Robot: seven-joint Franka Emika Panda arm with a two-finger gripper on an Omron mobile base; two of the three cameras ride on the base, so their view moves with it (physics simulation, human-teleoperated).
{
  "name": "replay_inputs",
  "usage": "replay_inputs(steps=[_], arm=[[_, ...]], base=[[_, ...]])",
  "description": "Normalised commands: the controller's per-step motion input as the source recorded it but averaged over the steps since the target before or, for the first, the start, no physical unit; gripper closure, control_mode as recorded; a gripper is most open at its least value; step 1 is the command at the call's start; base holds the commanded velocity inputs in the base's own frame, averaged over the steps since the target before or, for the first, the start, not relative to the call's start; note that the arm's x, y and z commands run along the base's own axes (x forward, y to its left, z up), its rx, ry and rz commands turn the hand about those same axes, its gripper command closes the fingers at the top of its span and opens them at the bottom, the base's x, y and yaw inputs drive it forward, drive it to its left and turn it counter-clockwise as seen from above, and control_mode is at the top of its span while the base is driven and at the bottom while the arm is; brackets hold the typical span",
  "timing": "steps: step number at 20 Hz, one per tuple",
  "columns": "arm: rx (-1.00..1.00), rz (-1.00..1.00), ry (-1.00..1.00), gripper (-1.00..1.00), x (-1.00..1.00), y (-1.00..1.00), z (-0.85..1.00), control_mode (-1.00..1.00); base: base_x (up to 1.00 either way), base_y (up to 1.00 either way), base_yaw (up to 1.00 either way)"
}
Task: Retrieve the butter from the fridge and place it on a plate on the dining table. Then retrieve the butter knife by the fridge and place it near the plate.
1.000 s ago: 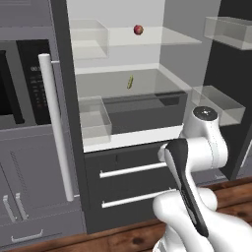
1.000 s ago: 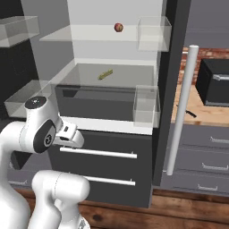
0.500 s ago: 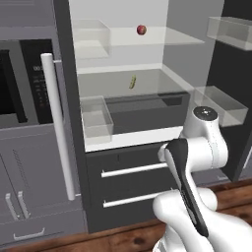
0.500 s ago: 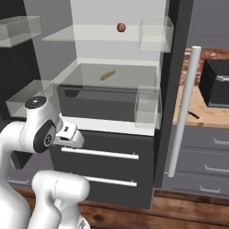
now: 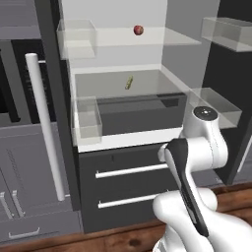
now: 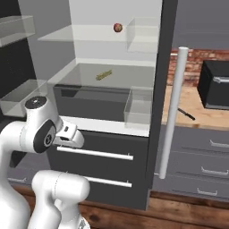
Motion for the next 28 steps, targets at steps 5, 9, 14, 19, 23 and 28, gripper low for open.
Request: replay_inputs(steps=[5,9,14,19,23,28], arm=[[0.00,0.00,0.00,-1.00,0.00,0.00,0.00,1.00],[0.00,0.00,0.00,-1.00,0.00,0.00,0.00,1.00],[0.00,0.00,0.00,-1.00,0.00,0.00,0.00,1.00],[0.00,0.00,0.00,-1.00,0.00,0.00,0.00,1.00],[0.00,0.00,0.00,-1.00,0.00,0.00,0.00,1.00],[0.00,0.00,0.00,-1.00,0.00,0.00,0.00,1.00]], base=[[0.04,-0.02,-0.02],[0.37,0.06,-0.04],[0.59,0.00,-0.04],[0.61,0.00,-0.01],[0.54,0.06,-0.01],[0.52,0.06,-0.01]])
